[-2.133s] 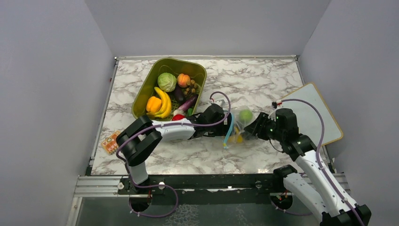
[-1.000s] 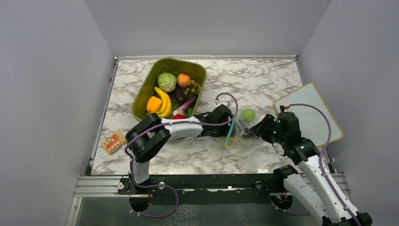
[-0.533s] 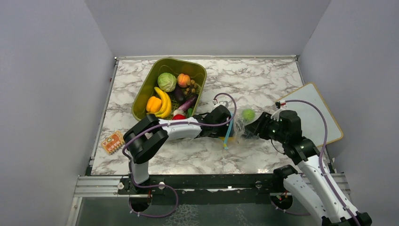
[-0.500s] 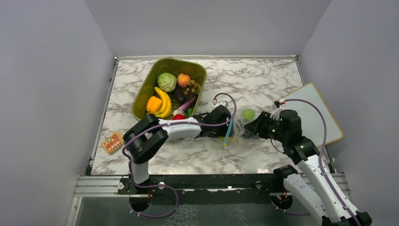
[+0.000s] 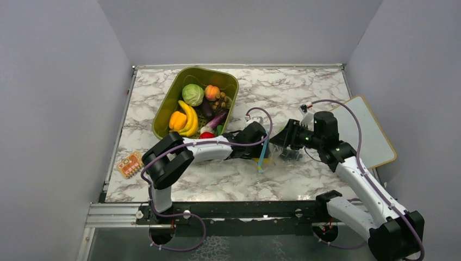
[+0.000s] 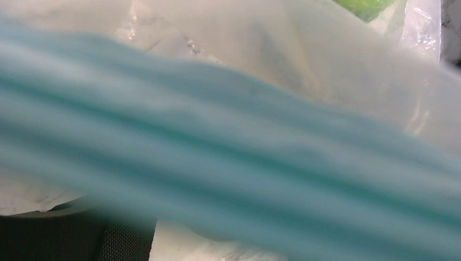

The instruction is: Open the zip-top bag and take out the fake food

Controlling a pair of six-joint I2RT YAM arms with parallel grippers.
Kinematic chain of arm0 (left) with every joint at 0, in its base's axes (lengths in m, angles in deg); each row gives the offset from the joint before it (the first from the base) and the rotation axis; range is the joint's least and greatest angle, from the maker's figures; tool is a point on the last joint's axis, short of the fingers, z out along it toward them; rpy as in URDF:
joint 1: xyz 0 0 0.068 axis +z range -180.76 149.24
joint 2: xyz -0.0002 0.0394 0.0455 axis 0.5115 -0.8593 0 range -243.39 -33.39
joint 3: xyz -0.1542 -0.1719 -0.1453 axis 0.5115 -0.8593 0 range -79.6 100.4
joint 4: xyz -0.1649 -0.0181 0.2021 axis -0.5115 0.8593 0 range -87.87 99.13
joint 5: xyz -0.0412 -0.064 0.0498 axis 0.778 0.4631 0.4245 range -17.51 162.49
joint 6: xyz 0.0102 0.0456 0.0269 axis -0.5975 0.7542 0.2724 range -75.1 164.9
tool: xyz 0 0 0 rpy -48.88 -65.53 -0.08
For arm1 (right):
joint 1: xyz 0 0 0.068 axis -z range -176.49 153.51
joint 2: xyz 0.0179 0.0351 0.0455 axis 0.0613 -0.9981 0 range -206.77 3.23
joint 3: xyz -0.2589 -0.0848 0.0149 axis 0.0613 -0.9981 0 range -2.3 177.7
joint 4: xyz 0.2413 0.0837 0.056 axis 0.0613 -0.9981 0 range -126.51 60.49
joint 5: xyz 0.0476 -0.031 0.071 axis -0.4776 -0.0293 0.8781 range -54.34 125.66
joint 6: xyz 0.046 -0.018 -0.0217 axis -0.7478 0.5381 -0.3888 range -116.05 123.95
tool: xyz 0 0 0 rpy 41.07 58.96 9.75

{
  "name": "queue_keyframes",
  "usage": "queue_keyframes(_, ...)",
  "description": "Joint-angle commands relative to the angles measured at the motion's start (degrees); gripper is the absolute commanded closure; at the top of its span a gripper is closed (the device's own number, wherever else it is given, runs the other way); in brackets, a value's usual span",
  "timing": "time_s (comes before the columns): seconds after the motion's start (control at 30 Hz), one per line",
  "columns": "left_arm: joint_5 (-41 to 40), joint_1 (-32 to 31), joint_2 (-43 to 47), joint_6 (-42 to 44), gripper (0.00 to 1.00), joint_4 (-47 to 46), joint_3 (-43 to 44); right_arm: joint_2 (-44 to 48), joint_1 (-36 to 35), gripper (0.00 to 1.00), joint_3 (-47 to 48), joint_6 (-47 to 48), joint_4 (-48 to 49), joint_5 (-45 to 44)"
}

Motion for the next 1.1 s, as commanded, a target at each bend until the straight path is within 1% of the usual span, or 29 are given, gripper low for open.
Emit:
queue_keyframes(0.0,-1.4,-0.2,0.6,0.0,0.41,0.7,-0.9,-2.2,0.1,0.48,3.2,2.7,2.0,3.0)
queue_keyframes(0.23,-1.2,-0.2,0.3,-0.1,0.42,0.6,-0.9,-7.3,-1.5,0.46,6.0,4.0,1.6,2.7)
queue_keyframes(0.5,-1.0,-0.2,-0.1,0.1,0.43,0.8,-0.6,-10.5,-3.6,0.47,8.7,4.9,0.3,0.4)
queue_keyframes(0.53,-1.1,-0.2,0.1,0.0,0.43,0.8,-0.7,-10.8,-3.9,0.49,9.1,4.7,-0.2,-1.2)
queue_keyframes(0.63,-1.2,-0.2,0.0,0.1,0.43,1.0,-0.8,-11.1,-4.2,0.59,10.1,4.7,-2.1,-6.2)
queue_keyframes(0.7,-1.4,-0.2,0.2,0.1,0.43,1.2,-0.9,-11.4,-4.1,0.69,10.4,5.1,-2.8,-7.0)
queue_keyframes(0.83,-2.1,-0.2,0.7,0.2,0.43,1.4,-1.2,-11.9,-4.2,0.82,10.5,5.6,-4.1,-8.9)
queue_keyframes(0.93,-2.3,-0.1,0.9,0.3,0.43,1.7,-1.2,-12.0,-4.2,0.84,10.3,5.9,-5.7,-10.9)
queue_keyframes(1.07,-2.6,-0.2,1.2,0.5,0.43,2.1,-1.3,-11.1,-4.2,0.85,8.6,5.7,-5.0,-11.5)
